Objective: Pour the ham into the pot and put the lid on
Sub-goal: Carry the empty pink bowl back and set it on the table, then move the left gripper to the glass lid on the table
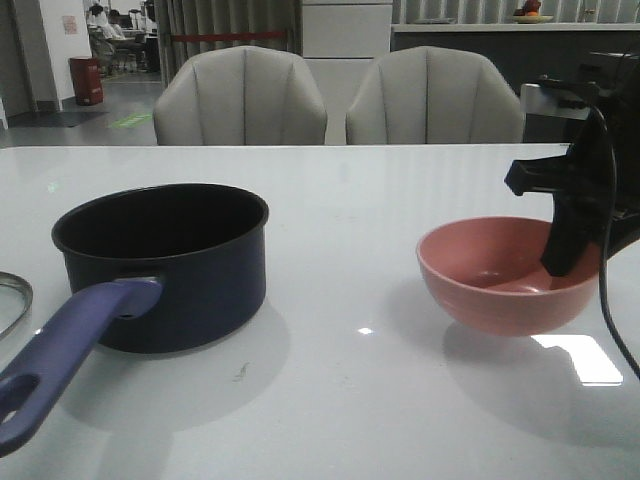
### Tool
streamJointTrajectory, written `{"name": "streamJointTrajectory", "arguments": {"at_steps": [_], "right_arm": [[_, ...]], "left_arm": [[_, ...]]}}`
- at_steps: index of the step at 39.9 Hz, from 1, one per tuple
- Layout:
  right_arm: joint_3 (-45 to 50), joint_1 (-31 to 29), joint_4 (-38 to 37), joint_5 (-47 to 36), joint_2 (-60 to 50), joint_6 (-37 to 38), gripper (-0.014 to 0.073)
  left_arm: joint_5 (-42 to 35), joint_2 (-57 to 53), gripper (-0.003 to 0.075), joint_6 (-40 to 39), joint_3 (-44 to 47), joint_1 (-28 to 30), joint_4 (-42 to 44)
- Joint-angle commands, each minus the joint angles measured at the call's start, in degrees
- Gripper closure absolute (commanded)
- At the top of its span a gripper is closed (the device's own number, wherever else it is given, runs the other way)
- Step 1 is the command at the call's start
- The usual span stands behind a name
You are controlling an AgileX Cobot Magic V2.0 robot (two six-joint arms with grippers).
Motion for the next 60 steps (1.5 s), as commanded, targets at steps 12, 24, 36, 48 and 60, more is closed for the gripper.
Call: {"name": "streamJointTrajectory", "arguments": {"at_steps": [12,24,36,48,60], "right_arm": [[-3.01,-0.37,-6.7,0.3,-7.13,-0.19,0.0099],[3.61,0.53,-8.08,-11.6,-29.87,-1.74,0.0099],[19.28,8.83,-6.8,-22.89,-52.85,-1.74,0.0099],[39.2,11.09,-2.21,-32.6,-76.35,-1.74,0.0099],[52.11,11.09,-1.79,-33.52,-87.47,-1.74,0.0118]], "left_arm": [[-4.6,1.11,0.0138,-0.09,-1.54,-0.37,-0.02],[-4.71,1.11,0.0138,-0.09,-1.54,-0.37,-0.02],[-4.71,1.11,0.0138,-0.09,-1.54,-0.37,-0.02],[-4.71,1.11,0.0138,-0.09,-1.54,-0.37,-0.02],[-4.71,1.11,0.0138,-0.09,-1.54,-0.37,-0.02]]}}
